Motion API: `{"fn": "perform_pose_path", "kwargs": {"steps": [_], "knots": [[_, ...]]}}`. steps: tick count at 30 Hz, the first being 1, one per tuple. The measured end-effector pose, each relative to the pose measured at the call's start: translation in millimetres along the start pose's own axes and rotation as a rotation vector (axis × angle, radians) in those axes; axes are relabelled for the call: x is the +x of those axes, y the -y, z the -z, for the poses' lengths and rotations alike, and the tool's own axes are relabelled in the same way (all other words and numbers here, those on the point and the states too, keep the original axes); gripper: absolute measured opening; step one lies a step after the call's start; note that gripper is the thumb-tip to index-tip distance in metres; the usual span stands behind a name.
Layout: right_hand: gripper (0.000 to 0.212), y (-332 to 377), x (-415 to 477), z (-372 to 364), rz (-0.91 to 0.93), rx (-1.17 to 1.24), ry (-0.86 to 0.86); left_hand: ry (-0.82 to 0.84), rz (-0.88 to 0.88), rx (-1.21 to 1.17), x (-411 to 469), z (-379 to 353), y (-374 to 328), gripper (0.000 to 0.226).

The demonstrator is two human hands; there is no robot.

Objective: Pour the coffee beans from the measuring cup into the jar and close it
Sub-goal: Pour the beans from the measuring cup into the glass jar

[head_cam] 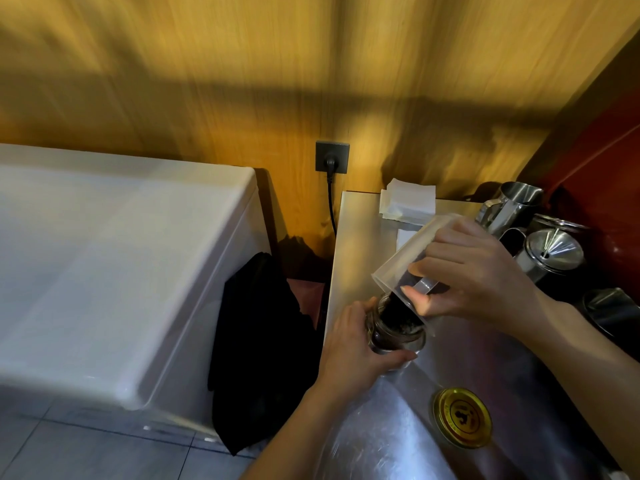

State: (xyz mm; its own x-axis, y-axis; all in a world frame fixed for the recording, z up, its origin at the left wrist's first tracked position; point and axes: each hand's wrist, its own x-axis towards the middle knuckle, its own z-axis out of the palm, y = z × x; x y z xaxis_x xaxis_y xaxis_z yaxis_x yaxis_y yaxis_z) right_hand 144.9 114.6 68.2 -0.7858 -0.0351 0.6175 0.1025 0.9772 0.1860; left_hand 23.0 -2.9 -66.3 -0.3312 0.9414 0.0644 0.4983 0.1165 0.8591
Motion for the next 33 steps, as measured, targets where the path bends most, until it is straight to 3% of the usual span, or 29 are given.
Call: {"fn": "perform_pose_path", "kwargs": {"steps": [33], "knots": [[0.029, 3.3, -5.1, 2.1, 0.075, -0.065, -0.032, -0.002, -0.003, 0.005, 0.7, -0.7, 0.7, 0.072]]}}
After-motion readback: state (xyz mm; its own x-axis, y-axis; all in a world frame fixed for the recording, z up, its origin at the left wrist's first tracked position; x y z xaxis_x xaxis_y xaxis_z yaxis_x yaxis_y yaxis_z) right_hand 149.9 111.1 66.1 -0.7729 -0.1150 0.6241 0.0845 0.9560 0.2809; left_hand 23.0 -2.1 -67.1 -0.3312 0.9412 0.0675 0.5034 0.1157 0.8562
